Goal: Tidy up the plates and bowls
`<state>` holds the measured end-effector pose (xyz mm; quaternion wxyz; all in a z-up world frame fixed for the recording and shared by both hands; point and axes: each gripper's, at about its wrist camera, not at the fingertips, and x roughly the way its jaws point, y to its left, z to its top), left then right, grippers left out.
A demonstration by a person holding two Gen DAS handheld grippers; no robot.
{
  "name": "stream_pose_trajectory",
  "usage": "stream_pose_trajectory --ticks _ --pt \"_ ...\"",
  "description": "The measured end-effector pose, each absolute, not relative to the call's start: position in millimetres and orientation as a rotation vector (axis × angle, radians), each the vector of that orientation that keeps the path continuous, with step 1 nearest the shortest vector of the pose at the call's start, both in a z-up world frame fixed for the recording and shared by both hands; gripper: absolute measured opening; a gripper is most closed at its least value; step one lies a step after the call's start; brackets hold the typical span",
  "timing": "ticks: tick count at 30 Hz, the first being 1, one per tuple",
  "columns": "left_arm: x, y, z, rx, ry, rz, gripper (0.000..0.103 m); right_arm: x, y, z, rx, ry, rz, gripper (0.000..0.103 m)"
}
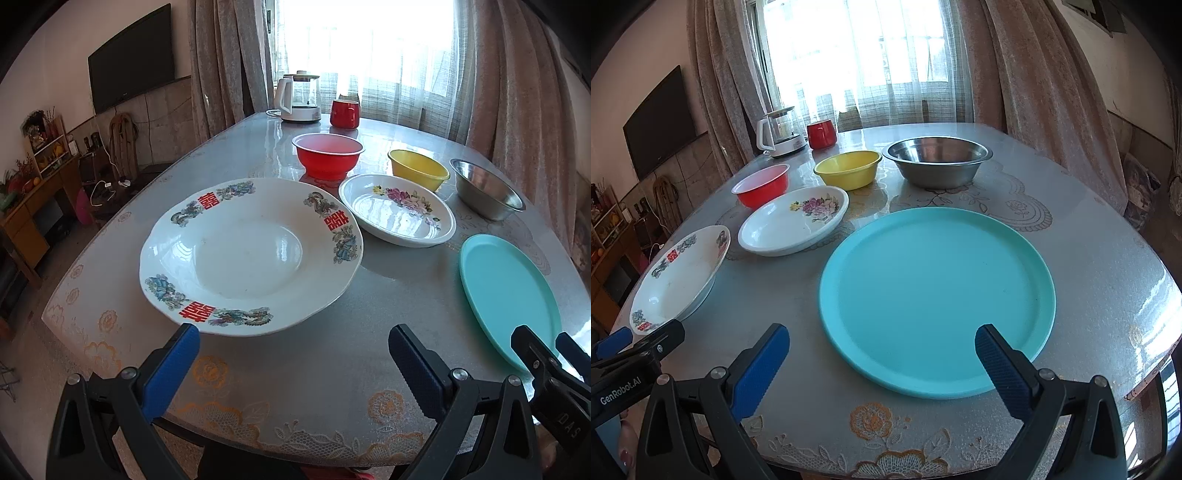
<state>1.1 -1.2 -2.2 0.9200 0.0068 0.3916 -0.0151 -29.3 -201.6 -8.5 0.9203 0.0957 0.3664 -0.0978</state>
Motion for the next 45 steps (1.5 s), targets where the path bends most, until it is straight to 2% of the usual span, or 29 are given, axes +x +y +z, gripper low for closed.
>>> stream_pose_trajectory --ticks 45 --pt "-0.7 11.6 0.8 -0.024 0.799 -0.022 0.103 -30.2 -201.4 -9.6 0.205 0.767 -0.205 0.103"
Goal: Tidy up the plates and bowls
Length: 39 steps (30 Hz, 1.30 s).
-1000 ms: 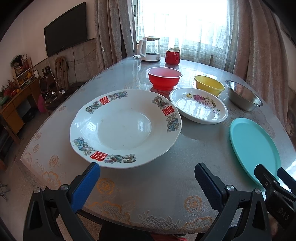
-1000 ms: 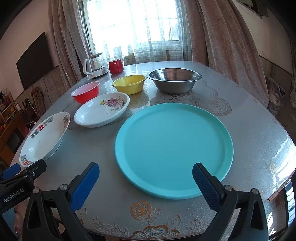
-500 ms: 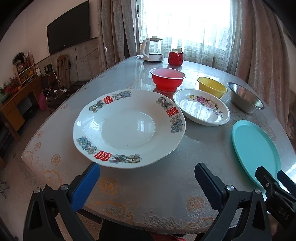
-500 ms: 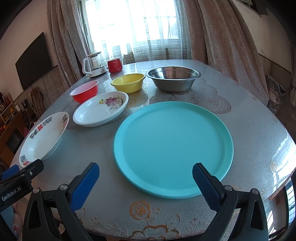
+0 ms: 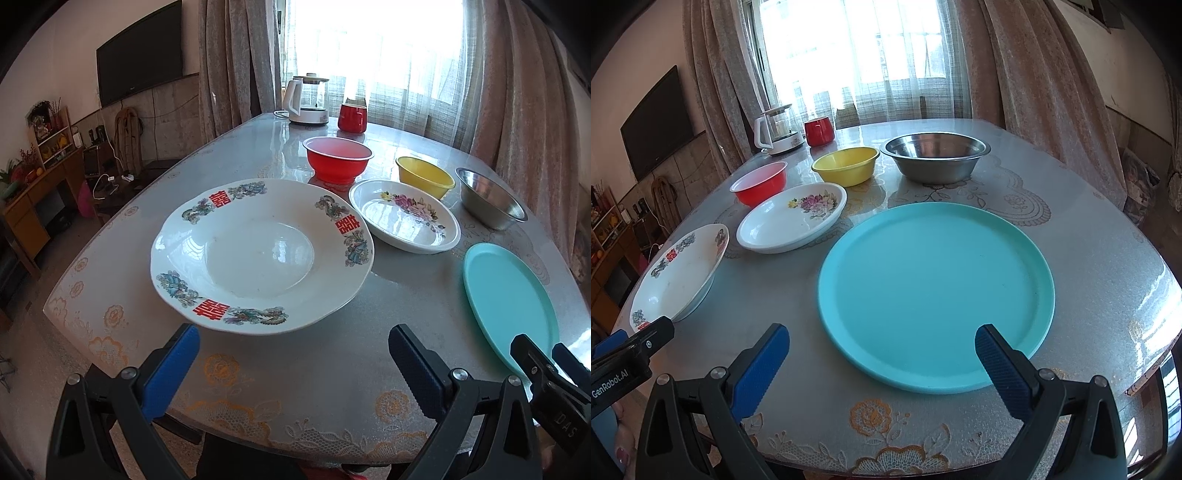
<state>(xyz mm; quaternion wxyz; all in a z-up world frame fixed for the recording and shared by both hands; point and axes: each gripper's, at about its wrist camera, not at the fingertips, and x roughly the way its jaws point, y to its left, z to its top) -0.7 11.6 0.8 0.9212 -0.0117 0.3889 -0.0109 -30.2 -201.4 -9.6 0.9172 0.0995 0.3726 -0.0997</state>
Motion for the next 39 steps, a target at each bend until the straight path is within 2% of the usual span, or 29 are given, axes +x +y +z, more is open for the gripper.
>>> stream_pose_trajectory --ticks 23,39 --pt "5.0 24.6 3.6 -0.025 0.799 0.038 0.103 -9.7 -178.2 8.2 0.063 0.707 -0.061 0.102" --pt "13.1 35.6 0.0 -0.041 0.822 0.059 0.103 11.7 -183.4 12.0 0.089 0.723 0.001 0.103"
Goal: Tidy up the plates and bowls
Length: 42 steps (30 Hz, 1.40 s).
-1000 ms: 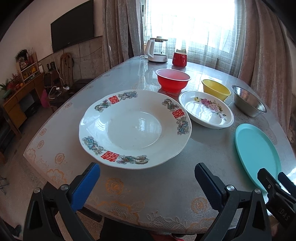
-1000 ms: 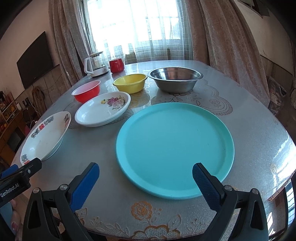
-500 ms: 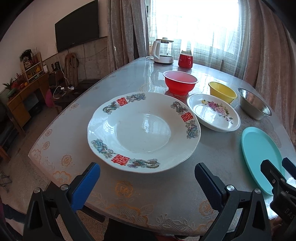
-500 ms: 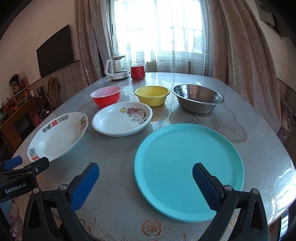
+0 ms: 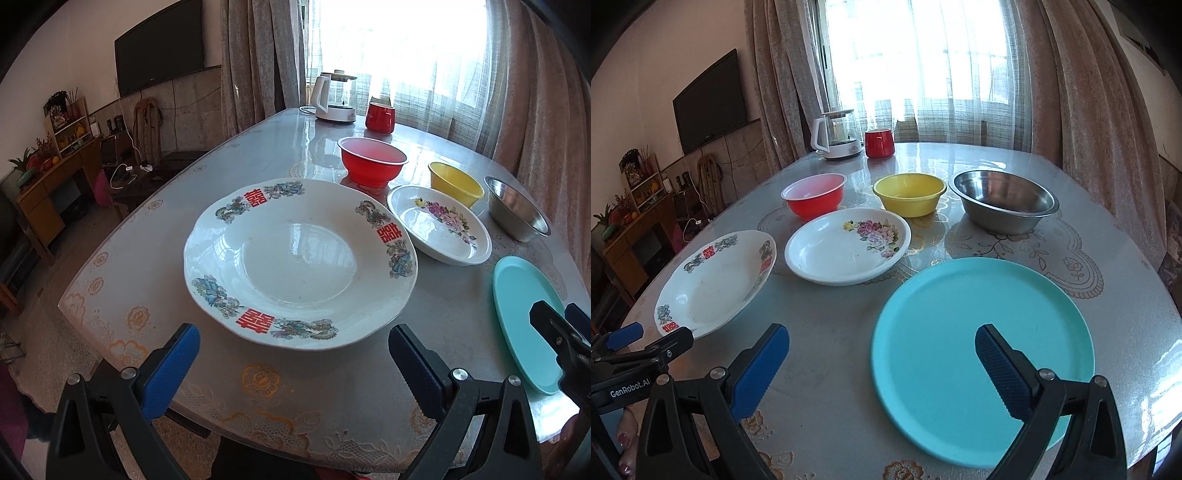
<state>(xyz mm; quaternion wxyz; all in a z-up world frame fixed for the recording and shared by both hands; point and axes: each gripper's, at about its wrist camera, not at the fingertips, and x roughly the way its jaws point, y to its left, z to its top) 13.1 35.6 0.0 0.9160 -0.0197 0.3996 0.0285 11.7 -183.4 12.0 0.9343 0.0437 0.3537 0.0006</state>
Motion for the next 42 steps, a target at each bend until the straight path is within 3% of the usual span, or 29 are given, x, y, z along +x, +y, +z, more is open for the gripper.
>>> stream_pose_trajectory --ticks 8,23,28,42 --pt "15.1 30.7 4.0 -0.029 0.808 0.034 0.103 19.5 -192.8 11.4 0.142 0.75 0.001 0.103" --pt "42.5 92.0 5.7 -0.192 0.796 0.037 0.103 43.7 -178.6 1.4 0.229 0.812 0.107 0.089" --pt "53.4 117.1 6.3 -0.228 0.796 0.06 0.103 49.1 -164.1 -1.0 0.238 0.828 0.165 0.08" --pt "88.3 145.7 -9.7 -0.313 0.878 -0.009 0.103 81.2 -121.0 -17.2 0.28 0.896 0.3 0.072"
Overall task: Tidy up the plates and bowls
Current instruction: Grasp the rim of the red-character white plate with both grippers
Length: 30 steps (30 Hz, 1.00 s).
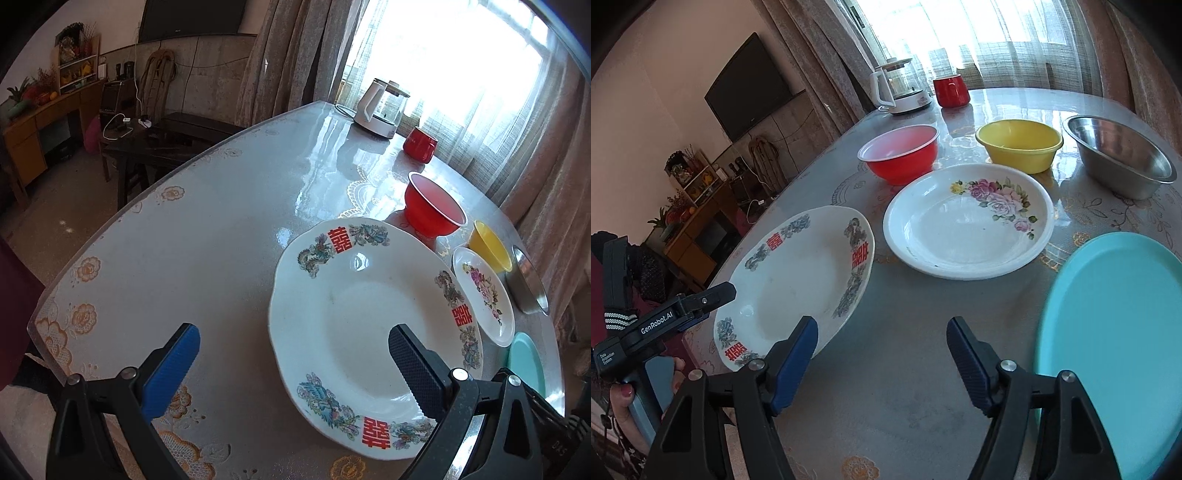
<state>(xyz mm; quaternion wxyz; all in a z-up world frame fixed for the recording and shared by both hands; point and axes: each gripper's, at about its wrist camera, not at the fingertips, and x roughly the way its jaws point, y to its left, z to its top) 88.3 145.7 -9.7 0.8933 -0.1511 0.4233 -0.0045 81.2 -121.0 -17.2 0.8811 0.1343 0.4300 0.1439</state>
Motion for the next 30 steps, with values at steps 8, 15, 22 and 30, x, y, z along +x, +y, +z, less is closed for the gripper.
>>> stream_pose_trajectory --ticks 8,15,22,30 --pt "97.3 147.9 -12.1 -0.264 0.863 -0.002 0.101 104.1 -100.4 -36.9 0.303 0.934 0.346 0.063" --pt "111.7 155.4 -20.0 -0.288 0.863 -0.013 0.084 114.0 -84.5 -40.0 0.286 0.918 0.368 0.057" --pt "122.7 147.0 -32.3 -0.21 0.867 -0.052 0.063 118.0 -75.1 -41.9 0.255 0.894 0.363 0.045" --pt "123.3 131.3 -34.9 -0.107 0.837 -0.072 0.059 121.8 -71.5 -43.9 0.245 0.889 0.359 0.038"
